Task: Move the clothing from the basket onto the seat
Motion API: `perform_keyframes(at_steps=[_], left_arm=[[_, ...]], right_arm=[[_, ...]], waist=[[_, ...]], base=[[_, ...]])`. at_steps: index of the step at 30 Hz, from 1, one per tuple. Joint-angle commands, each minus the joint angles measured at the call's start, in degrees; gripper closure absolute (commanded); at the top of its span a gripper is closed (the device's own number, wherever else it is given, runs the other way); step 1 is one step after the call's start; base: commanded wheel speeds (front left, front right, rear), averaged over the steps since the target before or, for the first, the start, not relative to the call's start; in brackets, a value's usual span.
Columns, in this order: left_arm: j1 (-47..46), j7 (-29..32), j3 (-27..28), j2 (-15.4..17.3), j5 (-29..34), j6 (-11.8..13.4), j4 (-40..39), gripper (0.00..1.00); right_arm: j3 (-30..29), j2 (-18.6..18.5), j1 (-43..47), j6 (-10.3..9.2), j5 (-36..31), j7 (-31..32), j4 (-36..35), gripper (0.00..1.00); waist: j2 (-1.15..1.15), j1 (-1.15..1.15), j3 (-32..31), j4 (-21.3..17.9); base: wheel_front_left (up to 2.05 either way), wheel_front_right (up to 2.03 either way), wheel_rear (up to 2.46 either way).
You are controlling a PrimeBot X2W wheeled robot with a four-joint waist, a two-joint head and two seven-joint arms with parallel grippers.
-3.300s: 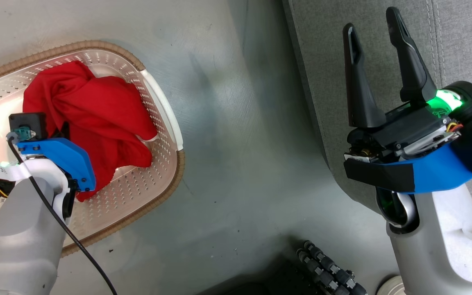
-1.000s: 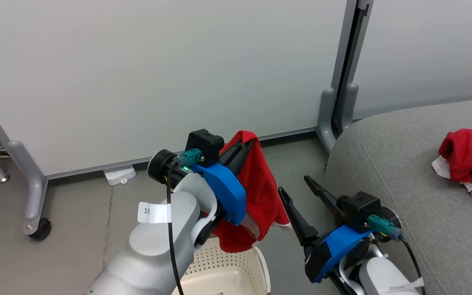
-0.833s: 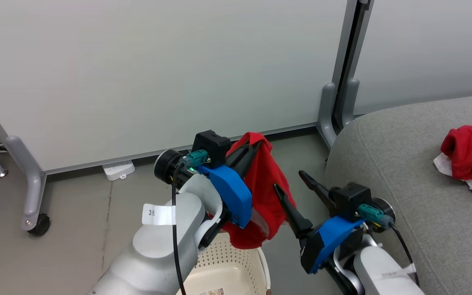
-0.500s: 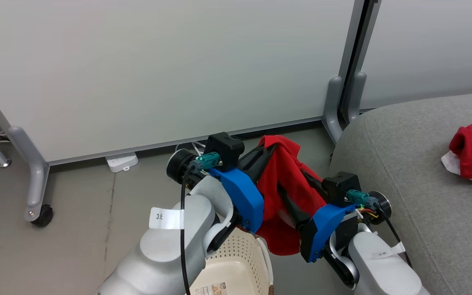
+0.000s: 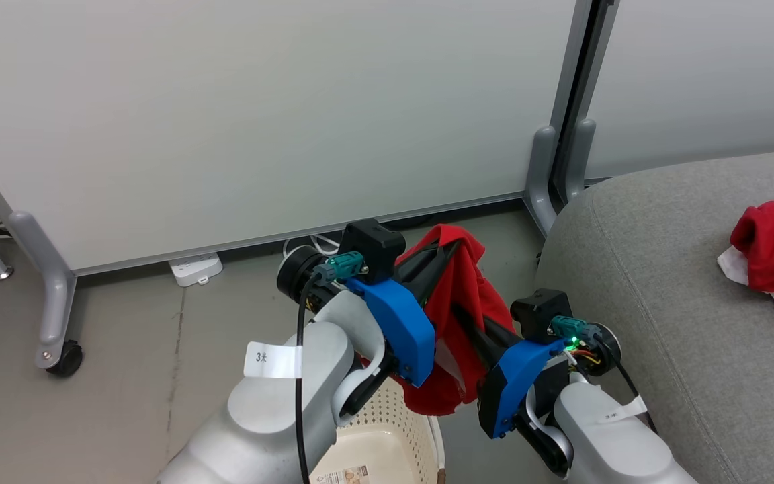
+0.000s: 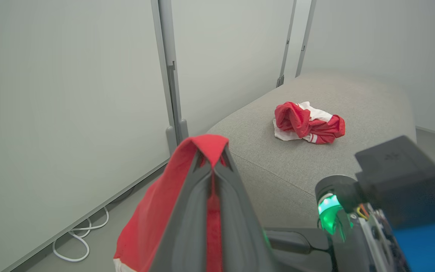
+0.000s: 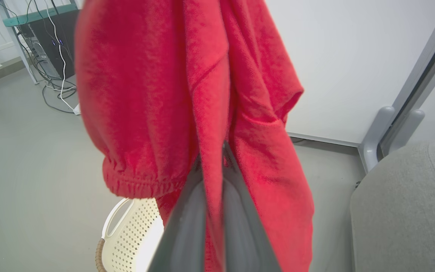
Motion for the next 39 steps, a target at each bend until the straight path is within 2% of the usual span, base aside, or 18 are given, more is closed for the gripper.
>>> perform_keyframes(at_steps=[1,32,33,34,35,36,39], left_arm=[[0.4,-0.1,0.4,0.5,-0.3,0.4,-0.2,1.00],[1.1,-0.5,-0.1,1.4,-1.6,1.7,-0.4,1.00],[1.1,-0.6,-0.1,1.4,-1.6,1.7,-0.4,0.82],[1.2,-0.7,-0.2,1.5,-1.6,1.7,-0.4,0.57],[1.2,-0.9,-0.2,1.5,-1.5,1.8,-0.4,0.20],[1.4,-1.3,-0.1,1.7,-1.4,2.0,-0.4,0.00],[3.2,-3.7,1.2,2.0,-2.2,2.8,-0.5,0.00]], right_arm=[[0.5,-0.1,-1.0,0.01,0.8,-0.5,0.5,1.00],[7.1,-0.1,-4.6,0.01,7.3,-4.4,6.3,1.00],[7.2,-0.1,-4.7,0.01,7.3,-4.5,6.4,1.00],[7.3,-0.1,-4.8,0.01,7.5,-4.4,6.5,1.00],[7.4,-0.1,-5.0,0.01,7.7,-4.4,6.5,1.00],[7.5,-0.1,-5.1,0.01,7.8,-4.5,6.5,1.00],[8.0,-0.1,-5.4,0.01,8.0,-4.9,6.2,1.00]], waist=[[0.00,0.00,-0.1,-0.3],[0.00,0.00,-0.3,-1.9],[0.00,0.00,-0.3,-1.9],[0.00,0.00,-0.3,-2.0],[0.00,0.00,-0.3,-2.1],[0.00,0.00,-0.3,-2.2],[0.00,0.00,-0.2,-2.7]], base=[[0.00,0.00,0.00],[0.00,0.00,0.00],[0.00,0.00,0.00],[0.00,0.00,0.00],[0.00,0.00,0.00],[0.00,0.00,0.00],[0.00,0.00,0.00]])
